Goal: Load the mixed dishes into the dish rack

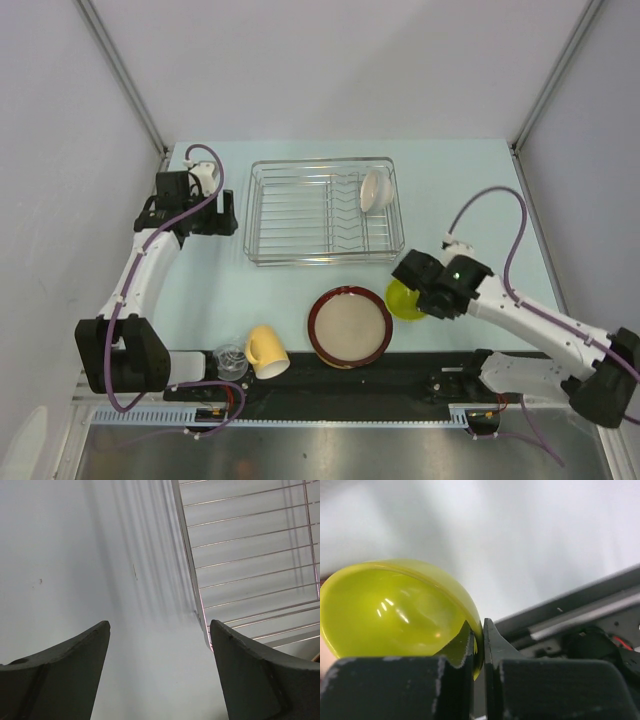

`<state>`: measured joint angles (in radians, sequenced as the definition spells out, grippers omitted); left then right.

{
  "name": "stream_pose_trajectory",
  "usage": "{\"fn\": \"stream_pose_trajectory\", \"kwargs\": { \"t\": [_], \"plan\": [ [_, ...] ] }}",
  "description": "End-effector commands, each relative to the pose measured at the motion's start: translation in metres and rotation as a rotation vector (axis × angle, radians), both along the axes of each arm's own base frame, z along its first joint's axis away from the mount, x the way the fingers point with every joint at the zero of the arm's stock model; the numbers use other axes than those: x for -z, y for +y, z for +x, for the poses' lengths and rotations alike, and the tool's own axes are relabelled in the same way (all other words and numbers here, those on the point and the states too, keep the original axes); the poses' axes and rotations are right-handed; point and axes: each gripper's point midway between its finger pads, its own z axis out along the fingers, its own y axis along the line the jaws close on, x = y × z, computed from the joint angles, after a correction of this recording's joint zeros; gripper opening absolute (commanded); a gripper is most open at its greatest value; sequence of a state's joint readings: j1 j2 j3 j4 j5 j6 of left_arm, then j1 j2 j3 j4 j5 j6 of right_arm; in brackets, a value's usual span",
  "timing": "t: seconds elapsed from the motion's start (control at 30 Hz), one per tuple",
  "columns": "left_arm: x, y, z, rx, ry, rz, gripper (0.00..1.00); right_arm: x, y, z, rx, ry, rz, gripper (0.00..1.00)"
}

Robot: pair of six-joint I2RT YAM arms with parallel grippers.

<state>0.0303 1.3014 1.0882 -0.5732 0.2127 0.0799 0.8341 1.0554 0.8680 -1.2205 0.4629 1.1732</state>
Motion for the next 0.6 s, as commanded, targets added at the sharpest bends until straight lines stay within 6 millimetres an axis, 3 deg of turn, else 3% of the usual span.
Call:
{"fn": "stream_pose_trajectory", "kwargs": {
  "t": [0.0,0.03,0.07,0.23,0.27,0.3,0.37,0.47,0.57],
  "plan": [
    [-0.028,0.003,0.007,0.003,-0.072,0.007,0.86,-0.084,-0.006,0.035,0.022,-0.221,-0.227,0.00],
    [-0.027,0.002,0.006,0.004,-0.072,0.006,0.86,-0.088,0.000,0.045,-0.041,-0.201,-0.297,0.00],
    [-0.028,0.002,0.007,0.003,-0.075,0.008,0.86,-0.113,0.009,0.061,-0.043,-0.254,-0.276,0.00],
    [-0.025,0.003,0.001,0.003,-0.071,0.012,0.86,-0.166,0.009,0.130,-0.059,-0.320,-0.462,0.00],
    [-0.025,0.003,-0.001,0.005,-0.072,0.015,0.86,-0.169,0.003,0.149,-0.084,-0.301,-0.585,0.00],
    [-0.024,0.004,-0.001,0.004,-0.072,0.019,0.86,-0.190,0.005,0.162,-0.063,-0.349,-0.580,0.00],
    [-0.024,0.005,-0.002,0.004,-0.073,0.024,0.86,-0.203,-0.004,0.181,-0.065,-0.345,-0.679,0.00],
    [-0.022,0.005,-0.003,0.004,-0.070,0.024,0.86,-0.208,0.002,0.204,-0.093,-0.320,-0.741,0.00],
    [-0.019,0.003,-0.002,0.005,-0.061,0.013,0.87,-0.194,0.015,0.216,-0.170,-0.257,-0.802,0.00]
  ]
}}
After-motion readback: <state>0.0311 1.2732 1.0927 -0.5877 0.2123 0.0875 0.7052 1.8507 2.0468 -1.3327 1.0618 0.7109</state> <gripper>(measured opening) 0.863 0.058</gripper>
